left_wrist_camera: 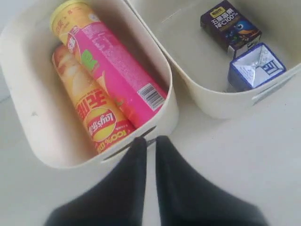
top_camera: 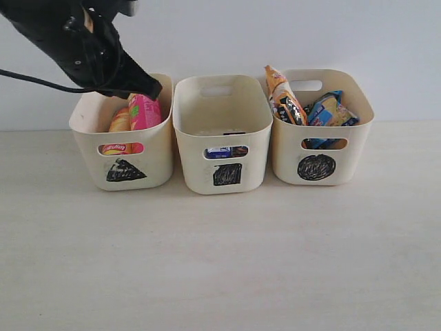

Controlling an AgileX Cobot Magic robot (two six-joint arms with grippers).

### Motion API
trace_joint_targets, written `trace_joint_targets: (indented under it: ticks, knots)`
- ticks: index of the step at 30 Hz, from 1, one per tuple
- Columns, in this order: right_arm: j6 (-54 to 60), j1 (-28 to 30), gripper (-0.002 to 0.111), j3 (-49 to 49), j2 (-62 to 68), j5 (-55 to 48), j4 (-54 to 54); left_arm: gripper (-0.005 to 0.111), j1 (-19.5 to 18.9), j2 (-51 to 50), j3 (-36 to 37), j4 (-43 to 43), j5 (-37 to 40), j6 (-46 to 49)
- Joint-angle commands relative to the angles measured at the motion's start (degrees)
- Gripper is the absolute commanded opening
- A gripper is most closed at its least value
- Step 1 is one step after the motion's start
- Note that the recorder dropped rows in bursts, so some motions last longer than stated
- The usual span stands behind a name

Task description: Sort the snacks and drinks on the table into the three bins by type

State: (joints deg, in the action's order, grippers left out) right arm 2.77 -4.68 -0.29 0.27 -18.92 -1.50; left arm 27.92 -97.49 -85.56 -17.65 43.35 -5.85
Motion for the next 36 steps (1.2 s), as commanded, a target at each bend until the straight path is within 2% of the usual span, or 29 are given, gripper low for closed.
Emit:
trace_joint_targets:
  ticks: [1, 9, 12, 16, 21, 29, 36]
  knots:
    - [0.2, 0.1, 0.0, 0.3, -0.3, 0.5, 0.1, 0.004, 0.0, 6.6, 6.0, 0.2, 0.0, -2.3]
    - [0.1, 0.1, 0.0, 0.3, -0.3, 0.5, 0.1, 0.004, 0.0, 20.1, 18.3, 5.2, -0.2, -2.2]
    - [0.2, 0.1, 0.0, 0.3, -0.3, 0.5, 0.1, 0.004, 0.0, 24.9, 22.1, 5.2, 4.1, -1.2]
    - [0.2, 0.1, 0.0, 0.3, -0.3, 0.5, 0.1, 0.004, 0.0, 30.1, 24.7, 5.4, 13.5, -1.1]
    - [0.2, 0.1, 0.0, 0.3, -0.3, 0.5, 0.1, 0.004, 0.0, 33.7, 27.2, 6.1, 13.3, -1.9]
    - [0.2, 0.1, 0.0, 0.3, -0.3, 0.5, 0.1, 0.004, 0.0, 38.9, 31.2, 5.9, 4.8, -1.9]
    - [0.1, 0.1, 0.0, 0.3, -0.3, 0.5, 0.1, 0.004, -1.7, 47.3, 39.7, 7.0, -12.8, -1.9]
